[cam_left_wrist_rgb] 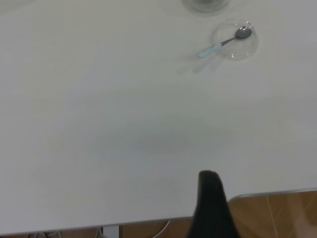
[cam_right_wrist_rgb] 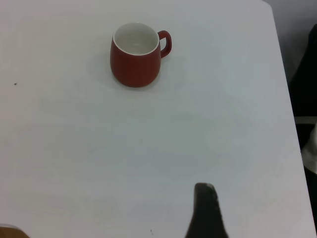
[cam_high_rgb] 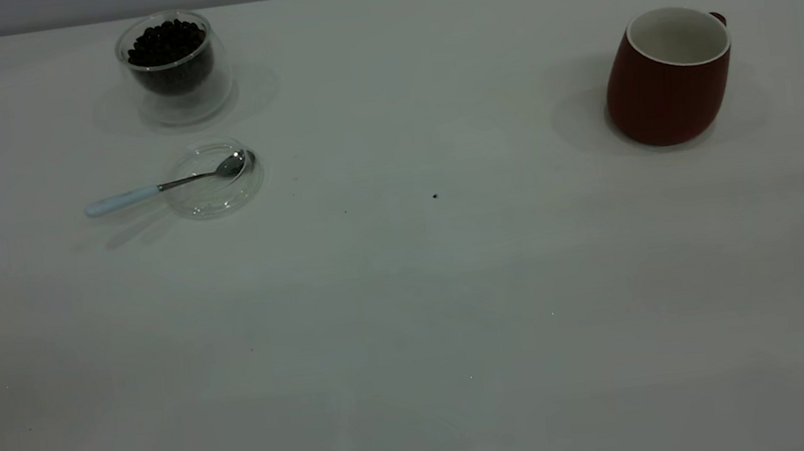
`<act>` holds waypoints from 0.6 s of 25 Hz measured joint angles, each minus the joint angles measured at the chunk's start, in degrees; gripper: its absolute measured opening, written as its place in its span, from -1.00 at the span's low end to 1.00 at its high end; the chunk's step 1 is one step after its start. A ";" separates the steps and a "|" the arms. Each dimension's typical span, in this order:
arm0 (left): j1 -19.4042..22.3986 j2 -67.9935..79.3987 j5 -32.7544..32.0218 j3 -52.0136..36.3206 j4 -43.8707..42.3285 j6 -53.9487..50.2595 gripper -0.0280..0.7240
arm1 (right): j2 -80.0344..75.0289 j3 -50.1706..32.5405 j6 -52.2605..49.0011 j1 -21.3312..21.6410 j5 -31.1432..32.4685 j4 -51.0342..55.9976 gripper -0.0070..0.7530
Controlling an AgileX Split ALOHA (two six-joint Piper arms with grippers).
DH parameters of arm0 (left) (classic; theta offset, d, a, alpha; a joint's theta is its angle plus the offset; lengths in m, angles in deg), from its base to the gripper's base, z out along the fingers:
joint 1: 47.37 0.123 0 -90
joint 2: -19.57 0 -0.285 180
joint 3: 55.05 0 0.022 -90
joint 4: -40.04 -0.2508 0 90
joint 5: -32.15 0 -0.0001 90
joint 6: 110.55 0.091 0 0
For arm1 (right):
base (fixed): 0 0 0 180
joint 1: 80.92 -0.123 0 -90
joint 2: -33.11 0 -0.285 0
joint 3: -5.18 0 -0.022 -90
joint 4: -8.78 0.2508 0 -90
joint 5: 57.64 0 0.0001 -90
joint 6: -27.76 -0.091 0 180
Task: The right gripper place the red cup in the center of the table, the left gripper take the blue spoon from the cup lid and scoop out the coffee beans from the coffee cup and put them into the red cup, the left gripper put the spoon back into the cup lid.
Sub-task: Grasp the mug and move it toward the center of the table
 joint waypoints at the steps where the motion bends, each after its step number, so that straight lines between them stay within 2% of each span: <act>1: 0.00 0.00 0.00 0.00 0.00 0.00 0.64 | 0.00 0.00 0.00 0.00 0.00 0.00 0.57; 15: 0.00 0.00 0.00 0.00 0.00 0.00 0.64 | 0.00 0.00 0.00 0.00 0.00 0.00 0.57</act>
